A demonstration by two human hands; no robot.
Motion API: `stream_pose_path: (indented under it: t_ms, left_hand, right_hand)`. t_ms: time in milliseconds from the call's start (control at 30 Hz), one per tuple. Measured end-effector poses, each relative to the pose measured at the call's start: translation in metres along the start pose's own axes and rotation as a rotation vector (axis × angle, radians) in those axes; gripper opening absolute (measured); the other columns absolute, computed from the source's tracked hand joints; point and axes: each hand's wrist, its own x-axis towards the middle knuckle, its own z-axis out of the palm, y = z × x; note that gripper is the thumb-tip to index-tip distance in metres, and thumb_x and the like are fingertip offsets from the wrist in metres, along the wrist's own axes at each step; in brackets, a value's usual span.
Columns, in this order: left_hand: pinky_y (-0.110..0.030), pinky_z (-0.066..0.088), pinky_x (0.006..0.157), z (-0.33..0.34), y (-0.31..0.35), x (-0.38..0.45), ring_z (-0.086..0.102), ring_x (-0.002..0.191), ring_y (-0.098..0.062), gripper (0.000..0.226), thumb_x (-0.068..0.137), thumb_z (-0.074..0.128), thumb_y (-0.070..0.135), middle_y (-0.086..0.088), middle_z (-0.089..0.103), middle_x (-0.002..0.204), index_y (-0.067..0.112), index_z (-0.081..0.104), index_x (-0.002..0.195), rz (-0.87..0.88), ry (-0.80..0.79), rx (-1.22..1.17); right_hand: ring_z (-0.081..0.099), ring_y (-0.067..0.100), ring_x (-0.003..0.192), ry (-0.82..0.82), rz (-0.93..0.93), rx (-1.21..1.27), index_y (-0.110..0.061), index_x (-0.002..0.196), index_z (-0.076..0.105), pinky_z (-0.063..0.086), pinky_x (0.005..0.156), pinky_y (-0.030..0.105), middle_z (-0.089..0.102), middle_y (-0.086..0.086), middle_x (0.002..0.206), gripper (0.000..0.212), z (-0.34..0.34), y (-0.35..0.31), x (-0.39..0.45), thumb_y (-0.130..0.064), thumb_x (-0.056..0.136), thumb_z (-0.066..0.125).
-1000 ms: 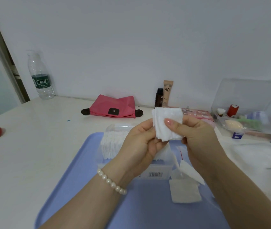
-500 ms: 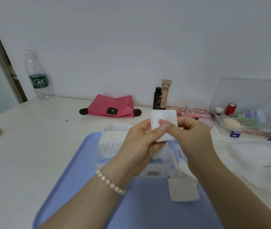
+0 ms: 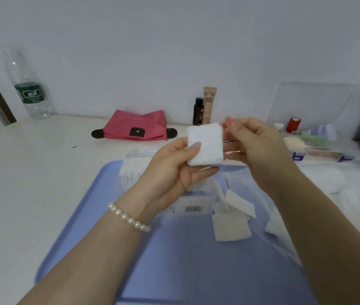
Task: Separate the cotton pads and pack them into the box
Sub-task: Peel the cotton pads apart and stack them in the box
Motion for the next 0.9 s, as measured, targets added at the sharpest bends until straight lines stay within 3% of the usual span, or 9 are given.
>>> stream_pose_path:
  t_ms: [100, 233, 333, 467, 567, 667, 767, 833, 900]
  left_hand:
    - [-0.034, 0.058, 0.075, -0.005, 0.003, 0.003, 0.070, 0.085, -0.032, 0.031, 0.094, 0.042, 0.006, -0.022, 0.068, 0.099, -0.006, 0.052, 0.121, -0.022, 0.112, 0.038]
    - [-0.036, 0.058, 0.075, -0.005, 0.002, 0.002, 0.069, 0.087, -0.037, 0.025, 0.094, 0.043, 0.003, -0.022, 0.069, 0.093, -0.008, 0.052, 0.115, -0.028, 0.185, 0.083]
    - [-0.033, 0.059, 0.068, -0.005, 0.001, 0.002, 0.068, 0.090, -0.033, 0.023, 0.092, 0.047, 0.003, -0.021, 0.068, 0.098, -0.006, 0.055, 0.112, -0.022, 0.204, 0.136]
    - [-0.025, 0.058, 0.057, -0.006, 0.001, 0.003, 0.068, 0.062, -0.014, 0.009, 0.091, 0.050, 0.003, -0.007, 0.068, 0.076, 0.004, 0.058, 0.091, -0.015, 0.209, 0.151]
    - [-0.025, 0.057, 0.056, -0.006, 0.001, 0.003, 0.068, 0.062, -0.014, 0.011, 0.091, 0.050, 0.003, -0.006, 0.069, 0.075, 0.006, 0.059, 0.087, -0.013, 0.201, 0.144]
    - [-0.024, 0.057, 0.056, -0.006, 0.001, 0.003, 0.067, 0.063, -0.014, 0.011, 0.091, 0.050, 0.003, -0.007, 0.069, 0.077, 0.006, 0.059, 0.087, -0.012, 0.179, 0.144]
    - [-0.024, 0.056, 0.056, -0.005, 0.000, 0.002, 0.067, 0.063, -0.014, 0.010, 0.091, 0.049, 0.003, -0.006, 0.069, 0.076, 0.006, 0.059, 0.089, -0.016, 0.164, 0.147]
    - [-0.024, 0.056, 0.056, -0.005, 0.000, 0.002, 0.068, 0.064, -0.014, 0.010, 0.091, 0.050, 0.003, -0.006, 0.069, 0.078, 0.006, 0.059, 0.091, -0.015, 0.160, 0.148]
    - [-0.024, 0.057, 0.057, -0.006, 0.000, 0.002, 0.068, 0.064, -0.014, 0.010, 0.091, 0.050, 0.003, -0.007, 0.069, 0.078, 0.005, 0.059, 0.091, -0.011, 0.167, 0.135]
  right_hand:
    - [0.062, 0.009, 0.055, -0.131, -0.069, -0.482, -0.011, 0.088, 0.067, 0.051, 0.055, 0.020, 0.070, 0.006, 0.075, 0.008, -0.023, -0.011, 0.001, -0.013, 0.081, 0.070]
    - [0.063, 0.012, 0.082, -0.551, 0.180, -1.247, -0.019, 0.096, 0.065, 0.053, 0.075, 0.029, 0.067, -0.003, 0.093, 0.037, -0.027, -0.015, -0.015, -0.037, 0.068, 0.080]
    - [0.059, 0.019, 0.091, -0.511, 0.146, -1.509, -0.012, 0.112, 0.060, 0.048, 0.075, 0.030, 0.064, 0.004, 0.104, 0.056, -0.010, -0.005, -0.028, -0.044, 0.070, 0.077]
    - [0.036, 0.020, 0.101, -0.460, -0.078, -1.806, -0.024, 0.110, 0.060, 0.031, 0.084, 0.033, 0.044, 0.000, 0.097, 0.055, -0.002, 0.002, -0.033, -0.058, 0.067, 0.072]
    - [0.023, 0.026, 0.126, -0.506, -0.011, -1.891, -0.029, 0.109, 0.063, 0.019, 0.104, 0.043, 0.040, 0.002, 0.117, 0.057, -0.005, 0.010, -0.032, -0.063, 0.064, 0.070]
    - [0.010, 0.030, 0.139, -0.569, 0.120, -1.892, -0.024, 0.101, 0.062, 0.006, 0.111, 0.049, 0.038, 0.007, 0.136, 0.055, -0.006, 0.019, -0.030, -0.066, 0.065, 0.068]
    - [0.026, 0.027, 0.128, -0.558, 0.096, -1.850, -0.019, 0.071, 0.048, 0.018, 0.104, 0.042, 0.047, 0.005, 0.112, 0.037, -0.007, 0.026, -0.024, -0.049, 0.073, 0.068]
    - [0.036, 0.023, 0.111, -0.526, -0.014, -1.831, -0.019, 0.069, 0.044, 0.023, 0.096, 0.037, 0.044, 0.002, 0.096, 0.026, -0.005, 0.029, -0.020, -0.034, 0.078, 0.065]
    - [0.037, 0.020, 0.098, -0.545, -0.042, -1.749, -0.018, 0.076, 0.050, 0.025, 0.087, 0.033, 0.046, 0.002, 0.094, 0.020, -0.003, 0.026, -0.019, -0.031, 0.079, 0.064]
